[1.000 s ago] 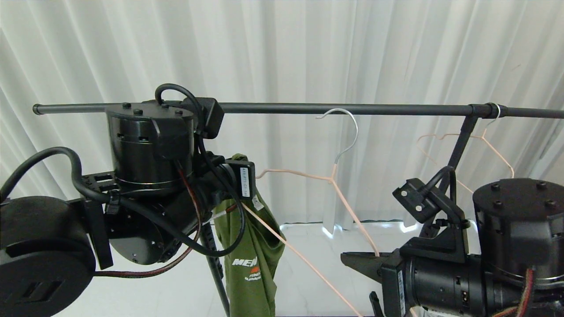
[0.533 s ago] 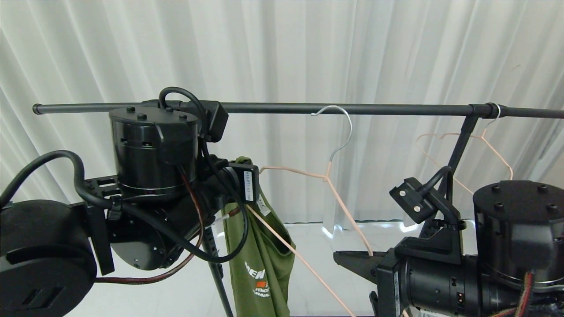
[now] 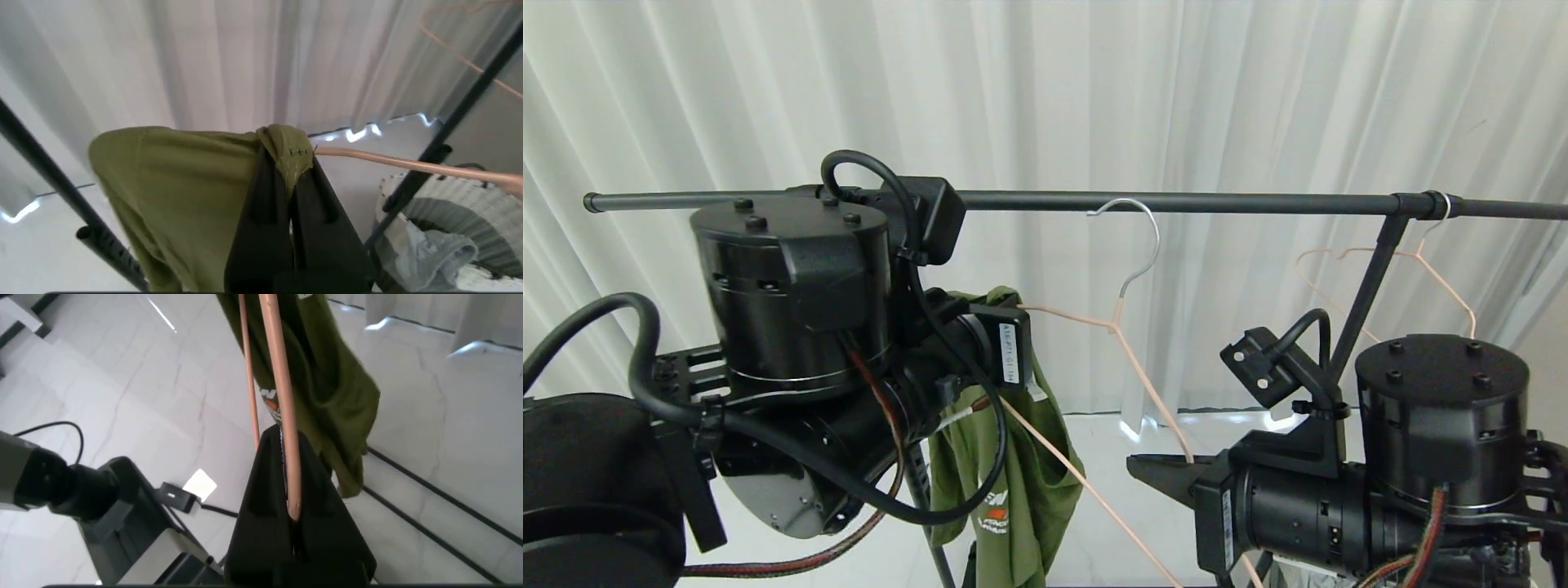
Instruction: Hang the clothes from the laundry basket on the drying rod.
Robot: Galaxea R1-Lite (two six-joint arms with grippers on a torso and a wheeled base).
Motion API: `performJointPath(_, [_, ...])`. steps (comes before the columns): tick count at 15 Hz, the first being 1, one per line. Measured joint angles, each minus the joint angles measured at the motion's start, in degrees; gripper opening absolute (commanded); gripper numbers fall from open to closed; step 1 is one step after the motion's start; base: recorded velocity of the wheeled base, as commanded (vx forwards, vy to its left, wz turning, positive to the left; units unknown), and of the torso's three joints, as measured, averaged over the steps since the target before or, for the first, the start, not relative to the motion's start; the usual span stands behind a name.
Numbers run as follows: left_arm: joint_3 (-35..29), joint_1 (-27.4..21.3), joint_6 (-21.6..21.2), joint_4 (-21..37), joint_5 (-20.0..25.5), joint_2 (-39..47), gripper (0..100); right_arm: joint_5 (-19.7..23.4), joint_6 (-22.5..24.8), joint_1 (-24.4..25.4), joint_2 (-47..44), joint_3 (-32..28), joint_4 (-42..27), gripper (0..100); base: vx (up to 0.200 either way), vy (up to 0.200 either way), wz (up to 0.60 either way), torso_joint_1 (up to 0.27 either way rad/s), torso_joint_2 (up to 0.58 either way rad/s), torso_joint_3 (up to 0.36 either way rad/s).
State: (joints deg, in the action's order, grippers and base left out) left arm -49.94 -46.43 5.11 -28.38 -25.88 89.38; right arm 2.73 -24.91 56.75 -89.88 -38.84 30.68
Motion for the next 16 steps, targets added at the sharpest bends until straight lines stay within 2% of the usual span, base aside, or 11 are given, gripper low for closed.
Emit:
performJointPath(3, [0.5, -2.2, -0.1, 0.0, 0.1, -1.3, 0, 0.2, 2.6, -0.9, -1.7, -0.5, 1.2, 0, 0.000, 0.000, 0.00, 0.000, 0.00, 0.000])
performJointPath(8, [1.6, -5.5, -0.1, -1.4, 0.3, -3.0, 0, 2.3, 3.7, -1.0, -3.0, -1.1, 2.2, 0, 0.000, 0.000, 0.00, 0.000, 0.00, 0.000])
performJointPath(11, [2.2, -7.3, -0.3, -4.3, 2.8, -3.3, 0, 2.3, 4.0, -1.0, -3.2, -1.2, 2.2, 0, 0.000, 0.000, 0.00, 0.000, 0.00, 0.000])
performJointPath(13, [3.8, -7.7, -0.5, -5.7, 6.6, -3.8, 0, 2.3, 4.1, -1.2, -3.2, -1.2, 2.2, 0, 0.000, 0.000, 0.00, 0.000, 0.00, 0.000])
performJointPath(16, [7.2, -7.8, -1.2, -9.5, 7.4, -4.7, 0, 2.3, 4.7, -2.3, -3.1, -1.2, 3.0, 0, 0.000, 0.000, 0.00, 0.000, 0.00, 0.000])
